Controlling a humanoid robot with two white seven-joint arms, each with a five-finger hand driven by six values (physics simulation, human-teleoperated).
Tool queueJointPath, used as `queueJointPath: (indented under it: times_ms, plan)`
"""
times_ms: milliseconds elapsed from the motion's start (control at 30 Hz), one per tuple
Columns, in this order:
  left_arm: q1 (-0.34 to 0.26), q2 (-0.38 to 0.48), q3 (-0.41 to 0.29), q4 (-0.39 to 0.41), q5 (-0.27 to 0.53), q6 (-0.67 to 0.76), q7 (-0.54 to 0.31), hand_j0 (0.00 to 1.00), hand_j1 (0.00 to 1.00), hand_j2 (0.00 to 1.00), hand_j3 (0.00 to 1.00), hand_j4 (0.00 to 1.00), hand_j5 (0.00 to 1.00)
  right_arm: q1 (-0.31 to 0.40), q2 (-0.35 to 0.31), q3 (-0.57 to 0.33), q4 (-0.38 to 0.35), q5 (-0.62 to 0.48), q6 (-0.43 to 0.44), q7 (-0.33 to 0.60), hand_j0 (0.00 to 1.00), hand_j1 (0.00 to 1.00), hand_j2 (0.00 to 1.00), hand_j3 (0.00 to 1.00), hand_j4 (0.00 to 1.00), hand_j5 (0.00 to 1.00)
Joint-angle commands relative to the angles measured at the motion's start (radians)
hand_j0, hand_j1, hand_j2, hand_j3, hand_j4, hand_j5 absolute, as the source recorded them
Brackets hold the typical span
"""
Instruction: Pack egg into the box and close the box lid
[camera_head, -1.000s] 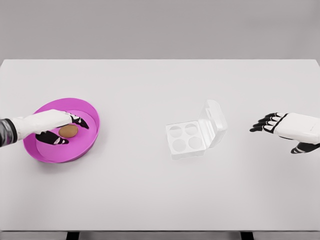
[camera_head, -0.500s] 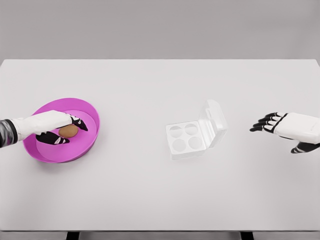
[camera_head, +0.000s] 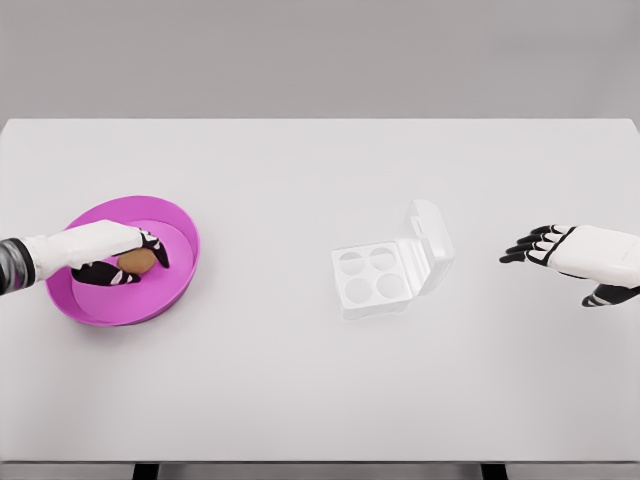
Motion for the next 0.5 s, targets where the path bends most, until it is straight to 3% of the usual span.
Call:
queueJointPath:
  times_ms: [0,467]
  plan:
    - [0.0,0.001,0.0,0.0,0.003,0.001,0.0,0.49,0.49,0.49,0.49,0.49,0.49,0.0,-0.001,0.0,0.0,-0.005,0.003,0.0,1.0,1.0,1.0,1.0,1.0,1.0]
    - [-0.003,0.004,0.012,-0.011,0.017,0.0,0.0,0.44,0.44,0.44,0.44,0.44,0.44,0.005,-0.001,-0.001,-0.003,-0.005,0.003,0.0,1.0,1.0,1.0,1.0,1.0,1.0]
